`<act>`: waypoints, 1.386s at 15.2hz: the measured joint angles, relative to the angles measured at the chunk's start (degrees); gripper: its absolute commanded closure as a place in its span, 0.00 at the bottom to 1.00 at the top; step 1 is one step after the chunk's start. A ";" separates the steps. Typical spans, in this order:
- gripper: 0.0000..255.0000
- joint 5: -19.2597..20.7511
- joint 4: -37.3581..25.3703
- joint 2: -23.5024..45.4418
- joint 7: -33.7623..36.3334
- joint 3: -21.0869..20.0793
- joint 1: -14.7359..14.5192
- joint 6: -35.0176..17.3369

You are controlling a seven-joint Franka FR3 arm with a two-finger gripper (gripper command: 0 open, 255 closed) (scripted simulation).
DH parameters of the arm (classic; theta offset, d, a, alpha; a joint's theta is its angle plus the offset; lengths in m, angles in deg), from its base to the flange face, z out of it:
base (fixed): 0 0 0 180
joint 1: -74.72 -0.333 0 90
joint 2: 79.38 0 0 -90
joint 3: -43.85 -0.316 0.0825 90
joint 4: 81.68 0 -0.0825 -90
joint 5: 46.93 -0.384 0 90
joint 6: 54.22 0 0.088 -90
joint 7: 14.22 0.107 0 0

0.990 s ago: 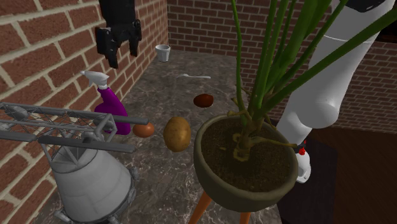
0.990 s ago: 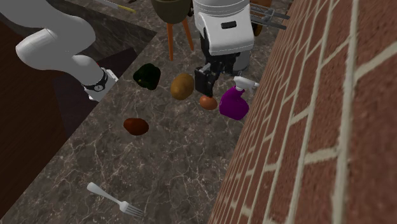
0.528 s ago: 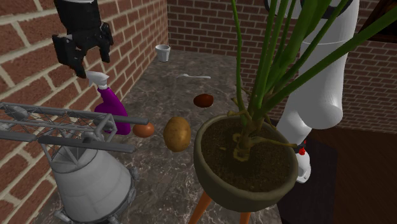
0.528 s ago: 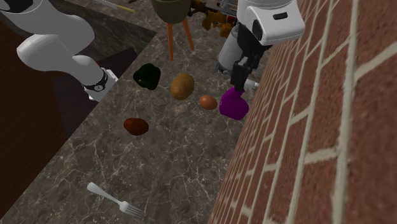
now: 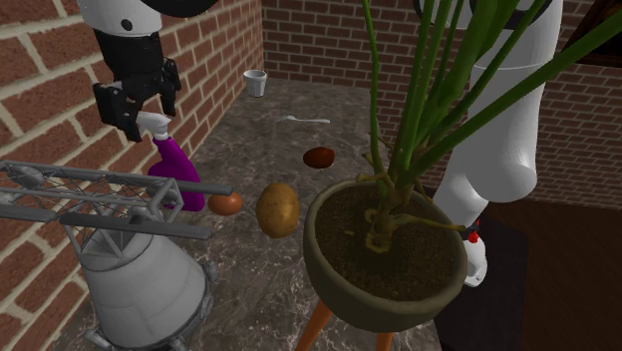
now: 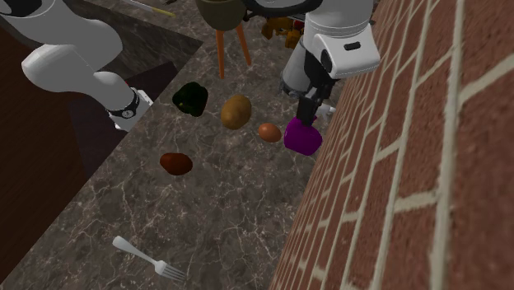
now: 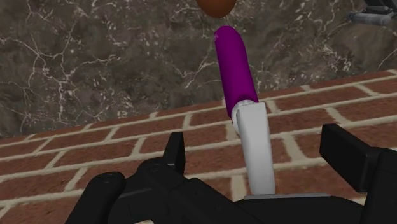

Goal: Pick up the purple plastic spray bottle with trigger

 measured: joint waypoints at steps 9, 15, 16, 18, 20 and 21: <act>1.00 0.00 0.25 -0.07 0.09 -0.03 -0.03 -0.26; 1.00 -0.04 -3.10 0.14 -0.28 -0.10 -0.33 2.90; 1.00 0.01 -4.04 0.29 -0.29 -0.13 -0.48 3.69; 1.00 0.16 -6.17 0.73 -0.37 -0.15 -0.82 5.41; 1.00 0.24 -8.17 1.04 -0.57 -0.17 -1.05 7.11; 1.00 0.25 -8.94 1.06 -0.59 -0.20 -1.17 7.86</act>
